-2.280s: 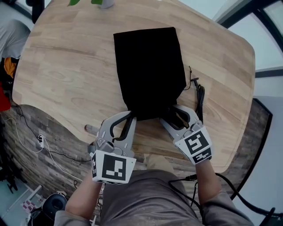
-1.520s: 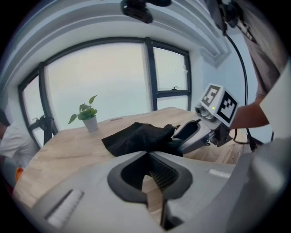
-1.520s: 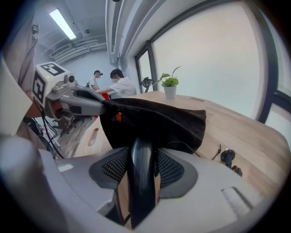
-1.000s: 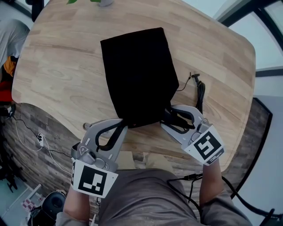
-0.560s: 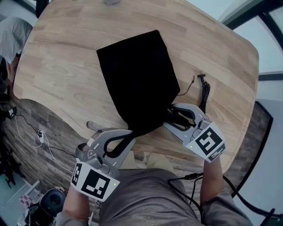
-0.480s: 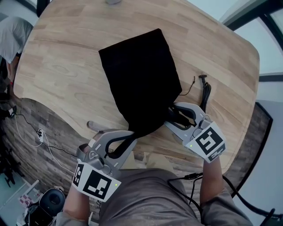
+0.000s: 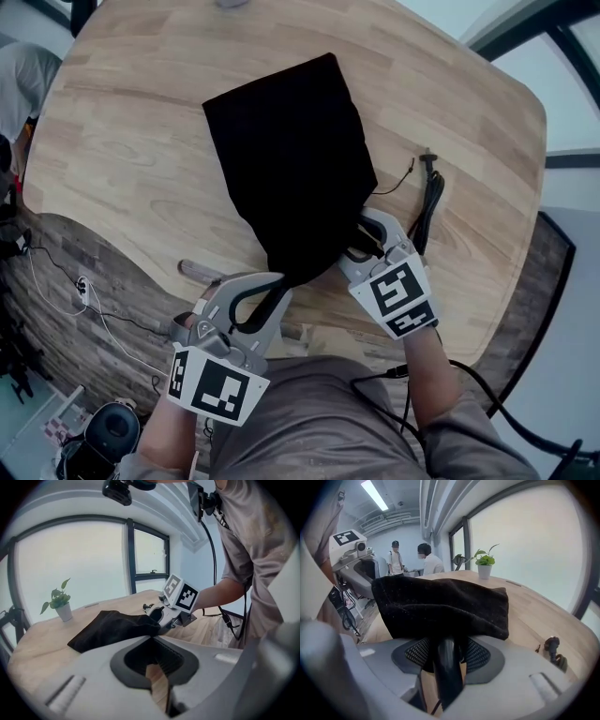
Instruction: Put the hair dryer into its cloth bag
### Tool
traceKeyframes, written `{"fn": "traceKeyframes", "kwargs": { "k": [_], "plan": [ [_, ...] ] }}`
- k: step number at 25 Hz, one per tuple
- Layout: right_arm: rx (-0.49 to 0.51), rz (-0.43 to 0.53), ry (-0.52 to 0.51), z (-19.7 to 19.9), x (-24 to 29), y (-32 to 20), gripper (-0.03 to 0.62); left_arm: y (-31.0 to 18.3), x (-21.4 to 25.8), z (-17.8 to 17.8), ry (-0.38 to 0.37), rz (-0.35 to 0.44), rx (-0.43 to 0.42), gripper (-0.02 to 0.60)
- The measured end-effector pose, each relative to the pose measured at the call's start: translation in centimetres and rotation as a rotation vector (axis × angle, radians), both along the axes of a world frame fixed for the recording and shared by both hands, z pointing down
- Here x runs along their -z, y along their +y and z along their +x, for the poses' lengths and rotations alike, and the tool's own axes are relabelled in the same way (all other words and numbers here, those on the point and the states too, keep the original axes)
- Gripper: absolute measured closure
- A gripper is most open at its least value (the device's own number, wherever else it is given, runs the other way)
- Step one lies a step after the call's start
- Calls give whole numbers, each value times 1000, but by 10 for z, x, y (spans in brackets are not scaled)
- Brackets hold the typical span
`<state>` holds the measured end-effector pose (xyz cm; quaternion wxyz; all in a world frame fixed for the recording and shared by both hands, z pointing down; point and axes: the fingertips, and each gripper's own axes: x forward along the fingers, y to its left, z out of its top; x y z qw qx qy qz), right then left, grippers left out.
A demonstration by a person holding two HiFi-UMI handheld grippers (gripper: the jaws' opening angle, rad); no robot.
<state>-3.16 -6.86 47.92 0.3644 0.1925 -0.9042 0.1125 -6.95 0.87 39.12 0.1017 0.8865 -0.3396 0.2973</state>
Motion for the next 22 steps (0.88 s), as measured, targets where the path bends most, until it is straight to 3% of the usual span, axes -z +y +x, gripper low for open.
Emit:
{"fn": "traceKeyframes", "kwargs": {
  "k": [6,10,14,16,19,22],
  "plan": [
    [-55,19,-43,15,16,-1,342,-23,10,-16,51,27,185,565],
    [-93,109,-86,19,38,0,341,-33,18,-33,178,-57,403,563],
    [-56,200,-71,2,44,4,305,-33,18,-36,236,-101,465,563],
    [-92,260,-59,7,50,-4,369,-31,17,-34,221,-108,459,565],
    [-99,315,-63,14,63,-11,558,-28,17,-29,175,-101,431,561],
    [-71,358,-53,19,77,-11,560,-26,17,-29,132,-89,429,561]
  ]
}}
